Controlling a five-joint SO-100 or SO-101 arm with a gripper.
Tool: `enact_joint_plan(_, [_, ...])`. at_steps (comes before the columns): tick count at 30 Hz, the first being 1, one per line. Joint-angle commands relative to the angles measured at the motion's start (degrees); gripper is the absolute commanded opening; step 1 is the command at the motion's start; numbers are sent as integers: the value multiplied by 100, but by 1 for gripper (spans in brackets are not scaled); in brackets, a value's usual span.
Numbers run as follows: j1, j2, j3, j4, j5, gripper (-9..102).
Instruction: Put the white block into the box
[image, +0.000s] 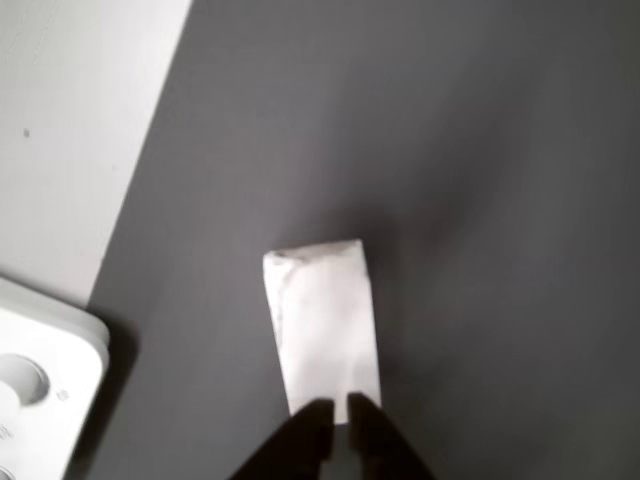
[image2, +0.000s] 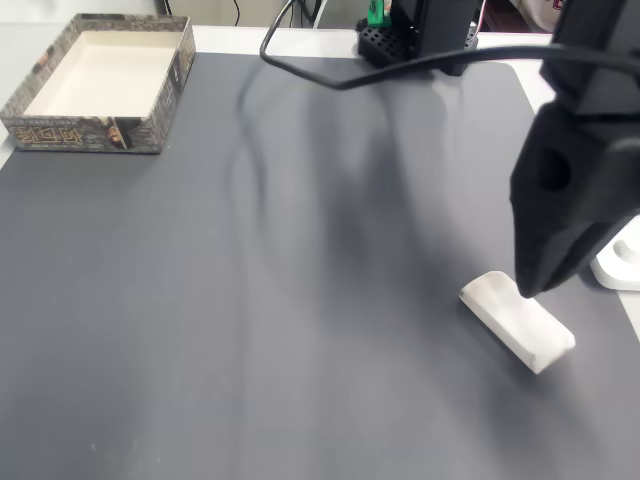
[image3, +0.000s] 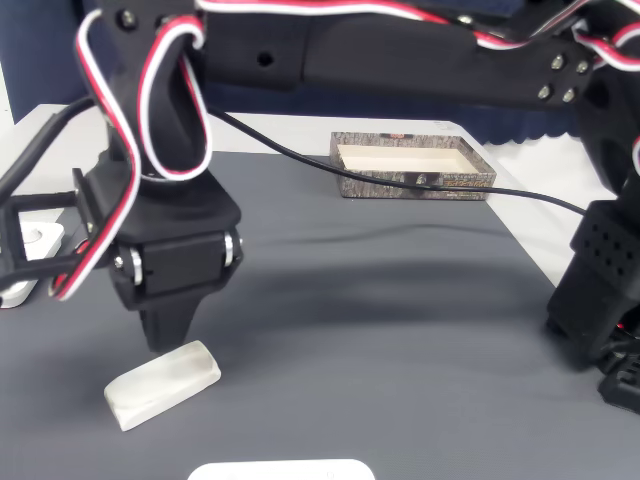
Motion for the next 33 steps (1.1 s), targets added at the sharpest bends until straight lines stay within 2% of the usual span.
enact_joint_plan(1, [-62, 123, -404, 44, 193, -2])
enact_joint_plan(9, [35, 114, -422, 44, 940, -2])
enact_joint_plan(26, [220, 114, -475, 35, 984, -1])
enact_joint_plan(33, [281, 114, -510, 35, 817, 8])
